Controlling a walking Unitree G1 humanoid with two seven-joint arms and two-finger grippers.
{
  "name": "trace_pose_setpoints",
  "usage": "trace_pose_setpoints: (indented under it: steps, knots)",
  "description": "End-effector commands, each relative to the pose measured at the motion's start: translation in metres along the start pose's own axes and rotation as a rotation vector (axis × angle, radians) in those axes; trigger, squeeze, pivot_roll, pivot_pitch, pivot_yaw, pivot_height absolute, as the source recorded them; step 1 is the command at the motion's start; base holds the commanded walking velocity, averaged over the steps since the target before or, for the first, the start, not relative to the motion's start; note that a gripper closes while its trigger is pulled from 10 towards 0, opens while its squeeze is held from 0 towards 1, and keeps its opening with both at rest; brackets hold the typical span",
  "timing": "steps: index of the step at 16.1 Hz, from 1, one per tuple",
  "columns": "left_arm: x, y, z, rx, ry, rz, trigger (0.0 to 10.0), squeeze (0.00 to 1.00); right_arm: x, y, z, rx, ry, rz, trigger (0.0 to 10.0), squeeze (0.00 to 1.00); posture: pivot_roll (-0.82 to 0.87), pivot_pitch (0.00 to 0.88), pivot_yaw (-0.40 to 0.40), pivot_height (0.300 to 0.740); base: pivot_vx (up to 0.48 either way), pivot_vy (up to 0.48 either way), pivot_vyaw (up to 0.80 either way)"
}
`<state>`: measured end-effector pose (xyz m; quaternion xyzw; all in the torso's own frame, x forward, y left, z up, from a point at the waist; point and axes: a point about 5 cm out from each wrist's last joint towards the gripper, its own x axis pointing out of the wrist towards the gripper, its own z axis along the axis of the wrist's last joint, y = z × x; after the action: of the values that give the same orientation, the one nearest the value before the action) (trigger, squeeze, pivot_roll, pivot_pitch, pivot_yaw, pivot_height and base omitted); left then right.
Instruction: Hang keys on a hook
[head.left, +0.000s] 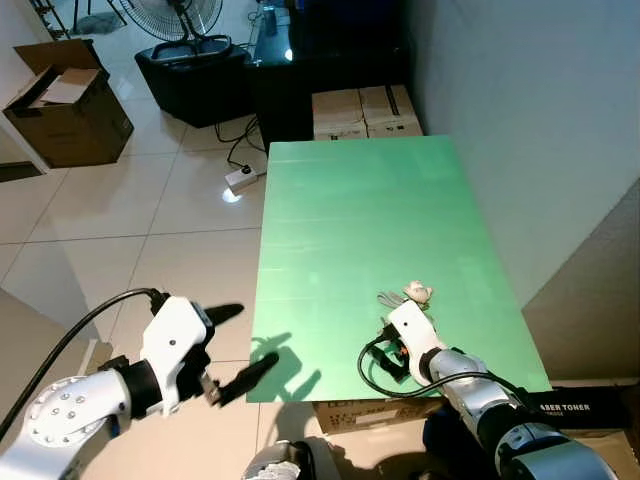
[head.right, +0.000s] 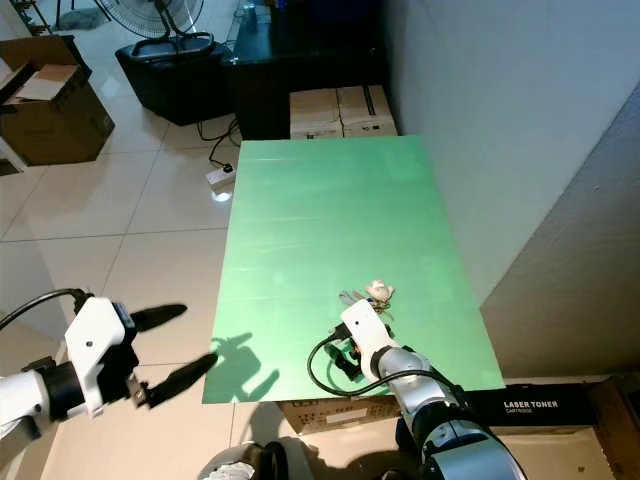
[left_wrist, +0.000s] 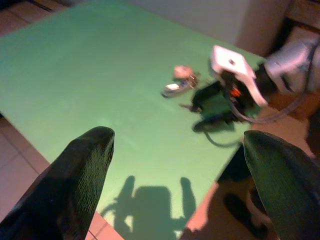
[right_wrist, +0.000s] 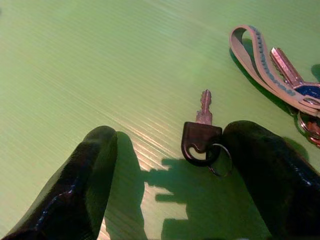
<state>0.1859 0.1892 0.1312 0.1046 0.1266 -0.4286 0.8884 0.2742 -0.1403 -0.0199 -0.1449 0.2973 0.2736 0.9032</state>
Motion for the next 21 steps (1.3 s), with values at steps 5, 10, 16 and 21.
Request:
trace_pose_setpoints:
  steps: [5, 10, 16, 21]
  knots:
    - [-0.0024, 0.0051, -0.0024, 0.039, 0.071, -0.091, 10.0, 0.0, -0.0004, 0.0, -0.0029, 0.005, 0.024, 0.02, 0.0, 0.0, 0.2, 0.095, 0.139, 0.74, 0.0, 0.0, 0.0]
    - [-0.0015, 0.0033, -0.0051, 0.049, 0.08, -0.113, 10.0, 0.0, -0.0015, -0.0013, -0.004, 0.009, 0.024, 0.022, 0.0, 0.0, 0.18, 0.082, 0.141, 0.74, 0.0, 0.0, 0.0]
    - [-0.0018, 0.0013, -0.0054, 0.052, 0.078, -0.105, 10.0, 0.0, 0.0001, -0.0002, -0.0002, 0.013, 0.008, 0.023, 0.0, 0.0, 0.19, 0.087, 0.133, 0.74, 0.0, 0.0, 0.0]
    - [-0.0018, 0.0043, -0.0041, 0.06, 0.076, -0.079, 10.0, 0.0, 0.0006, -0.0032, 0.0026, 0.033, -0.004, -0.015, 0.0, 0.0, 0.2, 0.093, 0.135, 0.74, 0.0, 0.0, 0.0]
